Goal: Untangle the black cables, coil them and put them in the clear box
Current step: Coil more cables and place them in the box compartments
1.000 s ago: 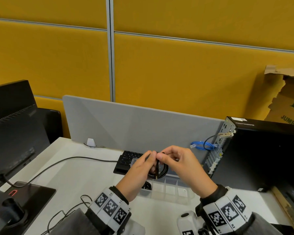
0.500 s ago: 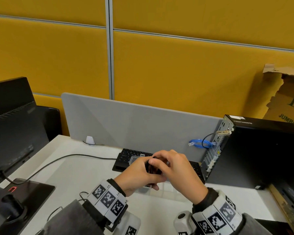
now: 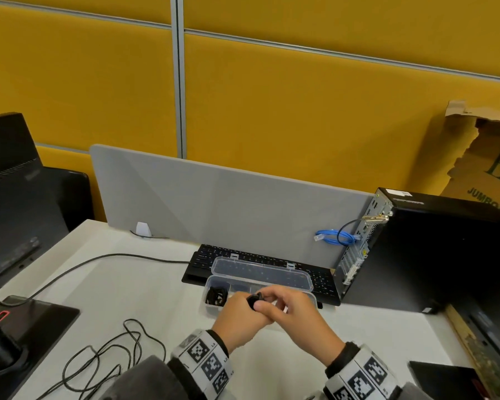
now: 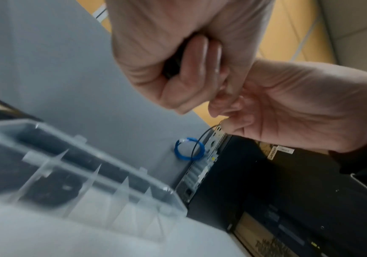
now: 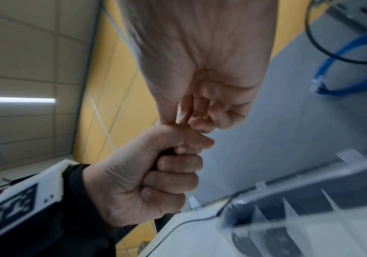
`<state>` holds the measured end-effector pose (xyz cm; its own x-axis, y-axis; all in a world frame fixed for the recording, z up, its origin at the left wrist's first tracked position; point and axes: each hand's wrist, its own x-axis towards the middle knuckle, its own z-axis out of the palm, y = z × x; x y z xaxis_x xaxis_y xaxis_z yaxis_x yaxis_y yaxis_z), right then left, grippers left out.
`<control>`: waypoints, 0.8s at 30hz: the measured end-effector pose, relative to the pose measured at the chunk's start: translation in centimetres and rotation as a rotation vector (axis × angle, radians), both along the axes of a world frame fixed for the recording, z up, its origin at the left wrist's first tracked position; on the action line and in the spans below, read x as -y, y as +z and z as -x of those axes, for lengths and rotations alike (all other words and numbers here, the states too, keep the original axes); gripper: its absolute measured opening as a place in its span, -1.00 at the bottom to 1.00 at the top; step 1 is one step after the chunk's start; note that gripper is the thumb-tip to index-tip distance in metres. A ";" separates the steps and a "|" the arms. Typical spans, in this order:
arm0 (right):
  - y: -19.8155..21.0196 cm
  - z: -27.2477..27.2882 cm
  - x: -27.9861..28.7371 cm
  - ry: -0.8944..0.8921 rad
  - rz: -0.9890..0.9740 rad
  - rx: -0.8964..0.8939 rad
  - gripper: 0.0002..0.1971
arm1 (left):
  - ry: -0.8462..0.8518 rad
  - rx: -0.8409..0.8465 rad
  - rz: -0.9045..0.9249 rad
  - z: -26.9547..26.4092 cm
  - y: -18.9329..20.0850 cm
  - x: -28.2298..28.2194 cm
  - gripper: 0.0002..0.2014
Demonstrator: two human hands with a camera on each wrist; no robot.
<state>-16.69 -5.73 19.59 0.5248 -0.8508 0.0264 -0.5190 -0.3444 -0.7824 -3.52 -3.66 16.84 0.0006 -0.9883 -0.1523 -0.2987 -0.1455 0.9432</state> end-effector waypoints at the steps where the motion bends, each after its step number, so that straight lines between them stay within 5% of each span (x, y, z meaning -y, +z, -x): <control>1: -0.9 0.2 0.2 0.000 -0.029 -0.001 -0.91 | -0.021 0.020 -0.002 0.2 -0.8 0.1 -0.87; 3: -2.5 0.4 0.8 0.011 -0.063 -0.033 -0.90 | -0.056 -0.001 -0.027 0.4 -2.1 0.4 -0.98; 6: -3.7 0.6 3.3 -0.050 -0.065 -0.060 -0.89 | -0.130 -0.069 0.005 -0.3 -3.8 1.7 -0.86; 11: -5.8 0.0 9.2 -0.260 0.026 -0.112 -0.78 | 0.023 0.262 -0.002 -2.6 -7.2 4.5 -0.79; 15: -9.5 -1.8 11.5 -0.204 -0.032 -0.382 -0.78 | 0.041 0.455 -0.079 -3.9 -9.0 5.6 -0.79; 21: -12.6 -3.3 12.5 -0.085 -0.002 -0.678 -0.81 | 0.100 0.415 -0.033 -4.7 -9.5 6.1 -0.74; 24: -12.5 -3.6 12.3 0.014 0.168 -0.920 -0.79 | 0.125 0.386 -0.018 -4.9 -10.0 6.1 -0.82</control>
<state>-13.13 -18.00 7.07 0.4108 -0.8670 -0.2822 -0.9044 -0.4267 -0.0055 1.35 -9.74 6.87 0.1814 -0.9741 -0.1350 -0.6095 -0.2190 0.7619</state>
